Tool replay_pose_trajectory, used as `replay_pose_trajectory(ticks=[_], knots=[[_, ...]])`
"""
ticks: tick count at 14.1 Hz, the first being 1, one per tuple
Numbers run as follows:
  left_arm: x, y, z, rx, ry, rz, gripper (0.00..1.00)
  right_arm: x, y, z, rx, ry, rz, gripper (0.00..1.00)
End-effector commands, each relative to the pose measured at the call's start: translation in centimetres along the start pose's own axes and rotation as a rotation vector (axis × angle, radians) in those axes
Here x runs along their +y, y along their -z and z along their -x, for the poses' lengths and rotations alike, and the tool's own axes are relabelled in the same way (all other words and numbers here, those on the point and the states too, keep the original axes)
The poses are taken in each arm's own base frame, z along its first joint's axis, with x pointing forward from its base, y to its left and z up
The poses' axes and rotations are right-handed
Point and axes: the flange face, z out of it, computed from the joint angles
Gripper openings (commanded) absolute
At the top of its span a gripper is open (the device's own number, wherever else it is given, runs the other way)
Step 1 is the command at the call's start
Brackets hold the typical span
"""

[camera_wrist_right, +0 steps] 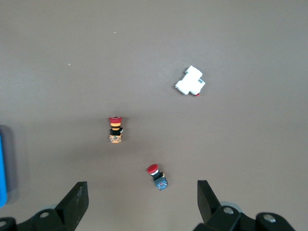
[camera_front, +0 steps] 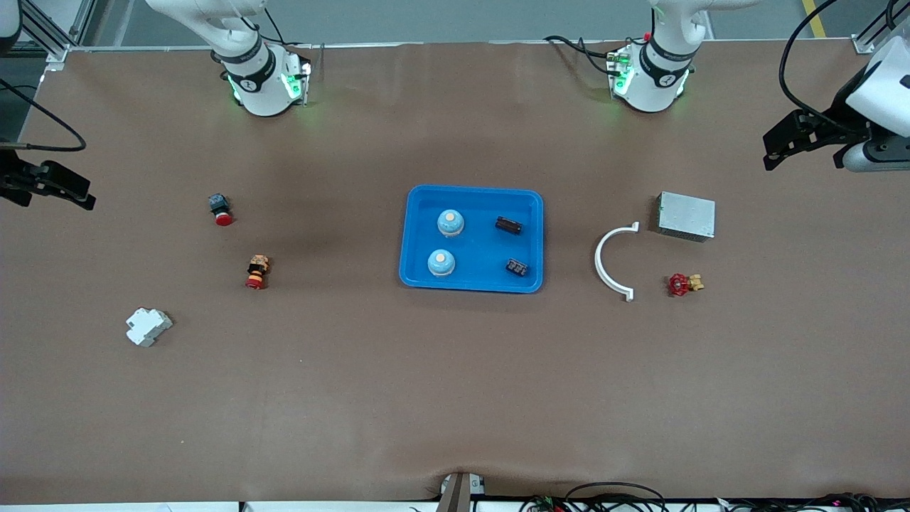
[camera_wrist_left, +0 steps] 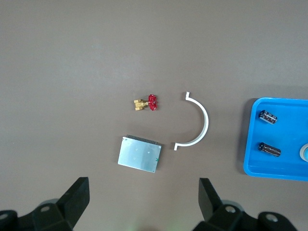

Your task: Place electrolytic capacitor and blue bell in tray

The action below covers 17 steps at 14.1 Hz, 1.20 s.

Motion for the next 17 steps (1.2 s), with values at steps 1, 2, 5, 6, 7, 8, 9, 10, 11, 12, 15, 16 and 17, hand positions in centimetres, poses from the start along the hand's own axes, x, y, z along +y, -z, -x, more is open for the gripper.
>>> replay_pose_trajectory(ticks=[1,2,5,6,7,8,9,10,11,12,15,16,17], knots=[[0.1,0.8,0.8,0.001,-0.003,0.021,1.00,0.5,0.5,0.7,-0.011,0.001,-0.036,1.00],[0.1,0.8,0.8,0.001,-0.006,0.020,1.00,0.5,0.9,1.0,-0.005,0.000,-0.038,1.00],[-0.1,0.9,0.7,0.003,-0.003,0.022,1.00,0.2,1.2,1.4,-0.018,-0.006,-0.040,1.00],[-0.2,1.2,0.7,0.010,0.000,0.026,1.00,0.2,1.2,1.5,-0.018,-0.006,-0.040,1.00],[-0.3,1.1,0.7,0.007,0.002,0.036,1.00,0.2,2.1,2.0,-0.002,-0.006,-0.040,1.00],[-0.3,1.1,0.6,0.005,0.008,0.040,1.00,0.2,2.3,2.2,0.000,-0.006,-0.038,1.00],[-0.3,1.1,0.6,0.005,0.008,0.041,1.00,0.2,2.4,2.3,-0.005,-0.004,-0.039,1.00],[-0.3,1.1,0.6,0.005,0.008,0.042,1.00,0.2,2.5,2.4,-0.005,-0.004,-0.039,1.00],[-0.3,1.1,0.6,0.005,0.008,0.041,1.00,0.2,2.6,2.5,-0.006,-0.004,-0.039,1.00],[-0.4,1.1,0.6,0.005,0.010,0.041,1.00,0.2,2.5,2.6,-0.014,-0.004,-0.039,1.00],[-0.4,1.1,0.6,0.006,0.009,0.042,1.00,0.1,2.8,2.8,-0.011,-0.002,-0.039,1.00],[-0.4,1.1,0.6,0.006,0.009,0.042,1.00,0.1,2.8,2.8,-0.011,-0.002,-0.039,1.00],[-0.5,1.0,0.5,0.005,0.013,0.041,1.00,0.1,2.8,2.8,-0.009,-0.002,-0.039,1.00]])
